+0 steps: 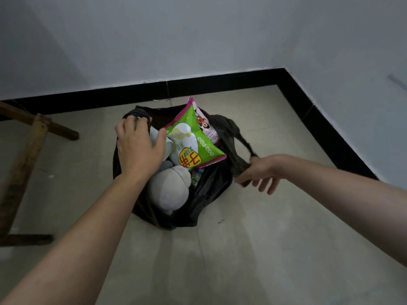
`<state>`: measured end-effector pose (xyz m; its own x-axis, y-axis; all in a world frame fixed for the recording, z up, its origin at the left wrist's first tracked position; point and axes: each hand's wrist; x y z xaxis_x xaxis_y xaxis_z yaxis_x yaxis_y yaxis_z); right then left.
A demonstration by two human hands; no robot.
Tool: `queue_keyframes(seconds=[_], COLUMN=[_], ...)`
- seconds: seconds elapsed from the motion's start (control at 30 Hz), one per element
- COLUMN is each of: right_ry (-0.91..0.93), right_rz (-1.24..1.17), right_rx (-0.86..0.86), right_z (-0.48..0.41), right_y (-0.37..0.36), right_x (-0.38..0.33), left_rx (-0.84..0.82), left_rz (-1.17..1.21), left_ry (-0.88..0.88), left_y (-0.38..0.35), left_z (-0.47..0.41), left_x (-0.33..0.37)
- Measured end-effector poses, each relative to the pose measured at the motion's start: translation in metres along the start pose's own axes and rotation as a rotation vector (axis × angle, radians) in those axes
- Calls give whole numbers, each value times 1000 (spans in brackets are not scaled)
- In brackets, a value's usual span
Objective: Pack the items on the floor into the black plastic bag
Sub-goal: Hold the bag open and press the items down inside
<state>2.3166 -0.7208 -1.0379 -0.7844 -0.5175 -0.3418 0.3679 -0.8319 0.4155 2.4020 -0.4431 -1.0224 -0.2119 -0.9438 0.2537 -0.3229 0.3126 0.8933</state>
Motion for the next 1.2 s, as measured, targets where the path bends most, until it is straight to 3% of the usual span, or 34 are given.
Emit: queue_keyframes(seconds=[0.13, 0.23, 0.37, 0.6, 0.77, 0.9, 1.07, 1.2], right_ry=[-136, -15, 211, 325, 164, 151, 222, 164], right_rz=[-159, -404, -691, -1016, -862, -748, -521, -509], right_rx=[-99, -130, 88, 277, 207, 154, 183, 278], right_z=[-3, -10, -23, -9, -19, -23, -26, -22], right_y=[-34, -75, -104, -97, -90, -92, -96, -70], right_x=[-2, -10, -28, -18, -3, -28, -49, -19], left_rx=[70, 95, 114, 109, 115, 108, 88, 135], left_rz=[82, 120, 124, 248, 299, 307, 322, 229], left_ry=[54, 84, 160, 312, 338, 329, 332, 265], left_y=[11, 19, 33, 48, 47, 49, 51, 49], left_z=[0, 3, 6, 6, 8, 11, 13, 12], left_x=[-4, -10, -17, -28, -33, -31, -28, -23])
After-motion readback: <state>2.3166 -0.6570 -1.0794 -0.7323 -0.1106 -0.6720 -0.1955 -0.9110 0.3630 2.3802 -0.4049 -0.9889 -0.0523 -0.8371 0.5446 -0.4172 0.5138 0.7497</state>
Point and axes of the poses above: each hand's wrist, its own z-axis away from the middle knuckle, its own y-axis out of the back of the hand, x = y × z, and after that the axes turned 13 degrees about -z, right-handed
